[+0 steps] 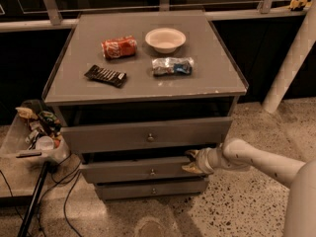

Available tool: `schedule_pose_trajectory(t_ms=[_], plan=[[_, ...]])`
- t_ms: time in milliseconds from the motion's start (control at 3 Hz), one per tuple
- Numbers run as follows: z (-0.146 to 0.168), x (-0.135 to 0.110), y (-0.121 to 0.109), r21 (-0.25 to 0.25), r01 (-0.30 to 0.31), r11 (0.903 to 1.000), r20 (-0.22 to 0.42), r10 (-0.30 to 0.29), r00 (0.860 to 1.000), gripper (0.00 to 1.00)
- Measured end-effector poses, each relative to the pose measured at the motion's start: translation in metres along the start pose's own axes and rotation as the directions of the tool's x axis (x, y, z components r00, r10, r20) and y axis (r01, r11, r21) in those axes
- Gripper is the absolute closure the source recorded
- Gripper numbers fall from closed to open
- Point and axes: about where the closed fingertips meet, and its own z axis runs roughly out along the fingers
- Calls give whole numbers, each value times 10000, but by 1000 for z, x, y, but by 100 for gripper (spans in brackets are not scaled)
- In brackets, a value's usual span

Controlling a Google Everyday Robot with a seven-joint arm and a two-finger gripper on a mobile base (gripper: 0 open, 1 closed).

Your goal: Open middle drawer

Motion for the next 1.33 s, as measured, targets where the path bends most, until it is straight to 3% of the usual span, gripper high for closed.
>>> schedule_pose_trajectory(t_ms=[1333], plan=[[-4, 1, 8, 12, -62, 10000, 139, 62, 9999, 100]])
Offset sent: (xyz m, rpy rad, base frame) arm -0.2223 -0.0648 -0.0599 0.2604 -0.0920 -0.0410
